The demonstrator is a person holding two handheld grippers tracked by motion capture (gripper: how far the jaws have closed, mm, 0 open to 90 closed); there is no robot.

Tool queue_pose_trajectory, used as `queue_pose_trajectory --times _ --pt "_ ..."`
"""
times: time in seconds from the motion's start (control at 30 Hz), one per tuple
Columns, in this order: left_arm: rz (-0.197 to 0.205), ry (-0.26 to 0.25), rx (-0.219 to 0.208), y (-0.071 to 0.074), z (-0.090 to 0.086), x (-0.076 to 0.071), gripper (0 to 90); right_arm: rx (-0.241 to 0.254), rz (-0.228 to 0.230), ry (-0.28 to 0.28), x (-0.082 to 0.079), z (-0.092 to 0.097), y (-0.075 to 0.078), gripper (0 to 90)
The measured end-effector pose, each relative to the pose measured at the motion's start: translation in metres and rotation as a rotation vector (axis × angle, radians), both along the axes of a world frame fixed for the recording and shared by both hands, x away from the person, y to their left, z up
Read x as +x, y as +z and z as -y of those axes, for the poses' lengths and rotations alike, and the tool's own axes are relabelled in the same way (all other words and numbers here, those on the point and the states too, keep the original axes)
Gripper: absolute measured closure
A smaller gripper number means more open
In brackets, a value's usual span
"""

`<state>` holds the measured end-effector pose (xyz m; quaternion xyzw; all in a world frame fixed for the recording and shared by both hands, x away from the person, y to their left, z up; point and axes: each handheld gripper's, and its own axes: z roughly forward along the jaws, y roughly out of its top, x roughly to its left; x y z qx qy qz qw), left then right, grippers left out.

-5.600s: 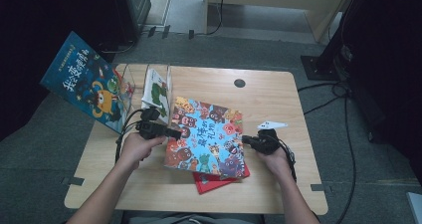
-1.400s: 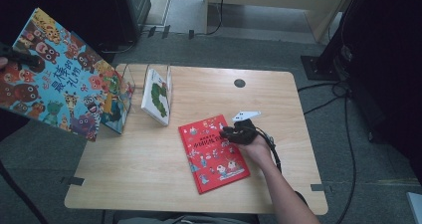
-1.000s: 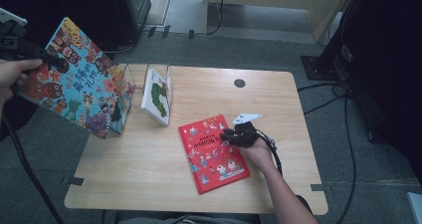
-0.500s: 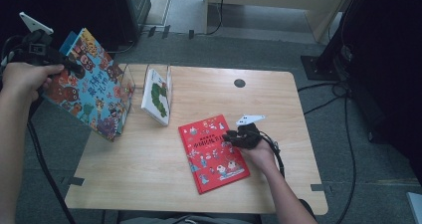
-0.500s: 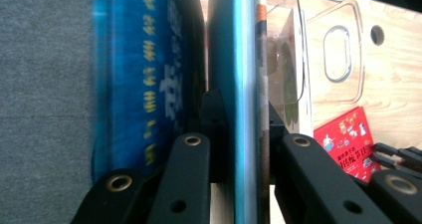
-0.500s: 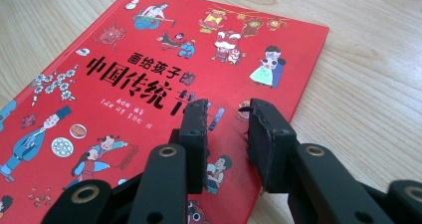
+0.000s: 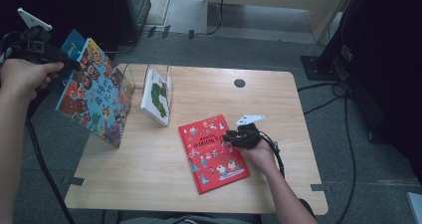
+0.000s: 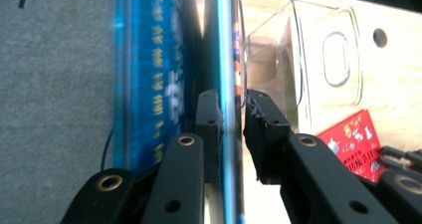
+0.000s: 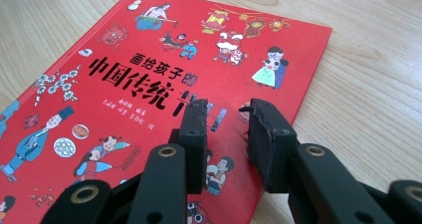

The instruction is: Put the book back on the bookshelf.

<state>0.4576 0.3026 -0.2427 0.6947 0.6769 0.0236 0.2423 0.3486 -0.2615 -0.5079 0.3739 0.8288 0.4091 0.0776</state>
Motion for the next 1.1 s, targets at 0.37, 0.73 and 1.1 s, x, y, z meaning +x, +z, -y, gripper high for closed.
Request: queue_pose_trajectory --times 0.37,0.73,1.1 --pt "0.031 -0.040 -0.019 0.015 -0.007 -0.024 68.6 0.019 -0.011 -0.007 0.001 0.002 0.000 68.8" --pt "0.073 -0.120 -0.106 -0.015 0.027 -0.052 67.2 0.028 -0.003 -0.021 0.002 0.006 0.001 69.5" --pt "0.072 -0.190 -0.157 -0.055 0.064 -0.066 62.5 0.027 -0.003 -0.017 0.000 0.007 0.003 68.0"
